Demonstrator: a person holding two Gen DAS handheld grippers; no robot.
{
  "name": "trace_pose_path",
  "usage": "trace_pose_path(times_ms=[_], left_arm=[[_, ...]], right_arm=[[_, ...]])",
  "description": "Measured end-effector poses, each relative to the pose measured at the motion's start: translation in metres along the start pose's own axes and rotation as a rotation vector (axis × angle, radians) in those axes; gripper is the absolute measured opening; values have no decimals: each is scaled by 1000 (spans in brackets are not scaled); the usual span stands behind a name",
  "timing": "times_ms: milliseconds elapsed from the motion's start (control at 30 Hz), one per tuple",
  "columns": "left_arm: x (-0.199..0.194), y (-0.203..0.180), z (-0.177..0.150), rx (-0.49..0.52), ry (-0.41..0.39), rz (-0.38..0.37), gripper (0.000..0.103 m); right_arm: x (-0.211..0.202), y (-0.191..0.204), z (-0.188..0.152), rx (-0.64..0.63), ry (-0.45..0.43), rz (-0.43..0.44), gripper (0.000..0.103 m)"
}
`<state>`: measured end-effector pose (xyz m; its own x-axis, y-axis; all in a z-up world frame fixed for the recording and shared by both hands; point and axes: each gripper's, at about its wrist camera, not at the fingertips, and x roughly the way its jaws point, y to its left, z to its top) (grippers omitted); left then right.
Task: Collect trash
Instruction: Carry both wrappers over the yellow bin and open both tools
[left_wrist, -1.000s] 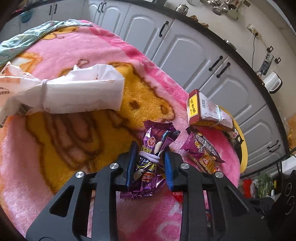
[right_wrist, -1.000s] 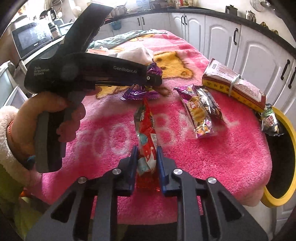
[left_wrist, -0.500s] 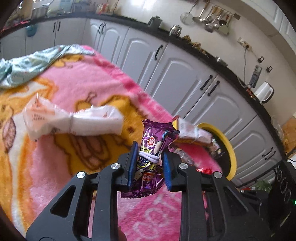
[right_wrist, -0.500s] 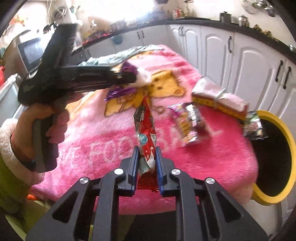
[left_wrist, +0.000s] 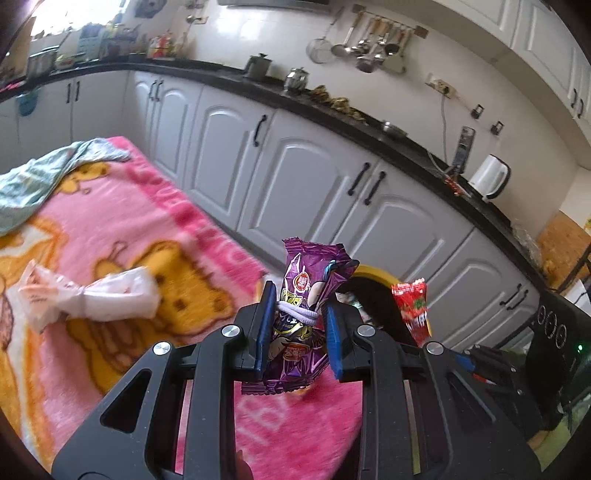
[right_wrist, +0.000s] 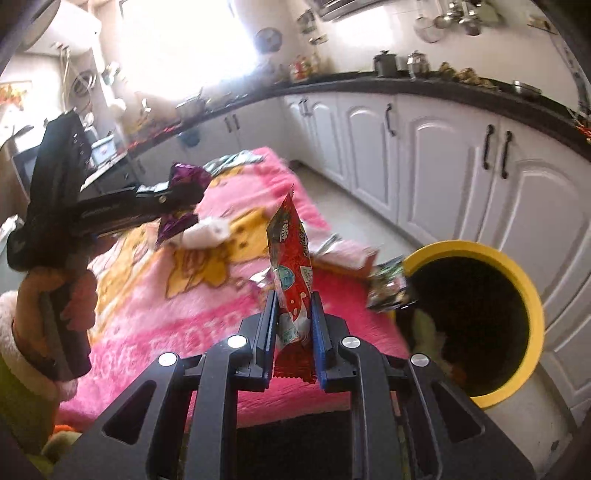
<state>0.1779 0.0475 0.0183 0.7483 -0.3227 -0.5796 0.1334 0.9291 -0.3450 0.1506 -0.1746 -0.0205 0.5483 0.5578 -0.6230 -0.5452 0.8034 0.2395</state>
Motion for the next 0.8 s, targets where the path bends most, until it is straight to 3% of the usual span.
trace_pose_path(times_ms=[433, 800], left_arm=[[32, -68, 14, 81, 10, -98, 18], [85, -110, 11, 97, 85, -176, 19]], right_arm=[[-51, -74, 16, 124, -145, -124, 17], [-50, -124, 5, 225, -132, -173, 17]])
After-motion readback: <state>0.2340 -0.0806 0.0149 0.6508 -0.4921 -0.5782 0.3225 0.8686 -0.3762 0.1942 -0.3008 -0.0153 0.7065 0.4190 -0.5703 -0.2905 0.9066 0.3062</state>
